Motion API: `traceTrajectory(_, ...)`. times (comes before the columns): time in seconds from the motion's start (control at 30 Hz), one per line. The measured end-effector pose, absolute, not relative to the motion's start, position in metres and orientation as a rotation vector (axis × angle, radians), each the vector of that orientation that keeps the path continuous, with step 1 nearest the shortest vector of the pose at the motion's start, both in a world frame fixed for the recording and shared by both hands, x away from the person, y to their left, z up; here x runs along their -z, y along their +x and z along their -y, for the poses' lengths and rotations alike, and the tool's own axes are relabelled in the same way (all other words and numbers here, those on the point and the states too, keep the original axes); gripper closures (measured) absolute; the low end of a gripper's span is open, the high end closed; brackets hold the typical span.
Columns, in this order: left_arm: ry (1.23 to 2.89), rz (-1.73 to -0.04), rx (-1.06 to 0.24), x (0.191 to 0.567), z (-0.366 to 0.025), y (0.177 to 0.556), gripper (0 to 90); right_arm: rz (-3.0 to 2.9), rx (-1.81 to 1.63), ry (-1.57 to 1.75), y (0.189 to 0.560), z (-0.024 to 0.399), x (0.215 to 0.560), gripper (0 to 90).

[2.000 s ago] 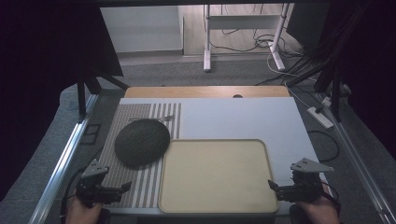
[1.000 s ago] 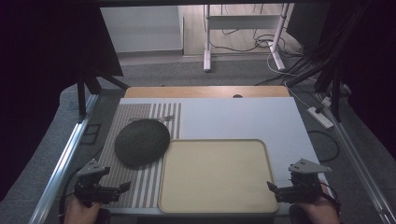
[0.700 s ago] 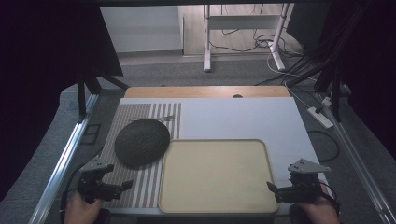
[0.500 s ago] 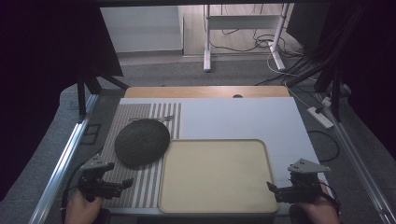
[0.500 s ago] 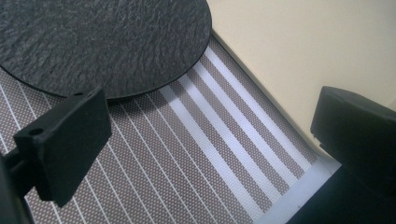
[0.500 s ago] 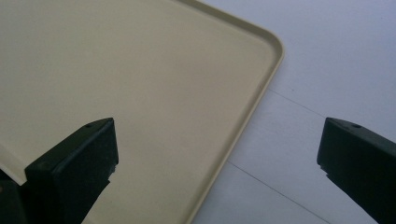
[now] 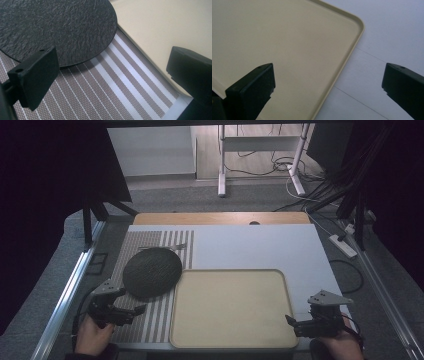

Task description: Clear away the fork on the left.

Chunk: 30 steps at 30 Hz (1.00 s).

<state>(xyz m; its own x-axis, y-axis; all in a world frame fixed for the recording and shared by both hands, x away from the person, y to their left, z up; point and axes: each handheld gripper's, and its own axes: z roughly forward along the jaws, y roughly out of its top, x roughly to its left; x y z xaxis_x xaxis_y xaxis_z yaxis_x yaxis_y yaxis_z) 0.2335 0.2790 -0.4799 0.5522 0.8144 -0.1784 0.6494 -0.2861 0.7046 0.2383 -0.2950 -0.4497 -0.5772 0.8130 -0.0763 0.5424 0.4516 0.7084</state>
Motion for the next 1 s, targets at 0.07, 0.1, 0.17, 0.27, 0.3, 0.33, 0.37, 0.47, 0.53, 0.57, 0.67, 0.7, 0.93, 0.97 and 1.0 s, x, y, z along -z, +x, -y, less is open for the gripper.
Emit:
traceTrajectory(0.07,2.036,-1.175,-0.281,0.48,-0.278,0.236,0.0,-2.301,-0.905,1.136,0.238,0.295,0.45,0.0)
traceTrajectory(0.1,2.036,-1.175,-0.281,0.48,-0.278,0.236,0.0,-2.301,-0.905,1.136,0.238,0.295,0.45,0.0)
traceTrajectory(0.17,2.038,-1.174,-0.28,0.481,-0.277,0.24,0.0,-2.3,-0.906,1.136,0.238,0.295,0.45,0.0)
traceTrajectory(0.27,2.041,-1.173,-0.283,0.481,-0.276,0.244,0.0,-2.301,-0.905,1.136,0.238,0.295,0.45,0.0)
traceTrajectory(0.3,2.041,-1.173,-0.283,0.481,-0.276,0.244,0.0,-2.301,-0.905,1.135,0.238,0.295,0.45,0.0)
traceTrajectory(0.33,2.04,-1.174,-0.281,0.481,-0.276,0.246,0.0,-2.302,-0.904,1.134,0.238,0.295,0.45,0.0)
traceTrajectory(0.37,2.039,-1.174,-0.28,0.481,-0.276,0.248,0.0,-2.302,-0.904,1.134,0.238,0.295,0.45,0.0)
traceTrajectory(0.47,2.034,-1.173,-0.271,0.481,-0.274,0.254,0.0,-2.302,-0.901,1.132,0.238,0.295,0.45,0.0)
traceTrajectory(0.53,2.035,-1.172,-0.266,0.481,-0.273,0.257,0.0,-2.303,-0.901,1.131,0.238,0.295,0.45,0.0)
traceTrajectory(0.57,2.036,-1.172,-0.263,0.482,-0.272,0.26,0.0,-2.304,-0.898,1.131,0.238,0.295,0.45,0.0)
traceTrajectory(0.67,2.039,-1.176,-0.246,0.482,-0.27,0.268,0.0,-2.306,-0.896,1.127,0.238,0.295,0.45,0.0)
traceTrajectory(0.7,2.039,-1.176,-0.24,0.482,-0.269,0.271,0.0,-2.307,-0.895,1.127,0.239,0.294,0.45,0.0)
traceTrajectory(0.93,2.076,-1.182,-0.225,0.48,-0.262,0.297,0.0,-2.312,-0.893,1.129,0.239,0.294,0.45,0.0)
traceTrajectory(0.97,2.076,-1.182,-0.225,0.48,-0.262,0.297,0.0,-2.312,-0.892,1.128,0.239,0.294,0.45,0.0)
traceTrajectory(1.0,2.082,-1.18,-0.222,0.48,-0.259,0.305,0.0,-2.312,-0.894,1.127,0.239,0.294,0.45,0.0)
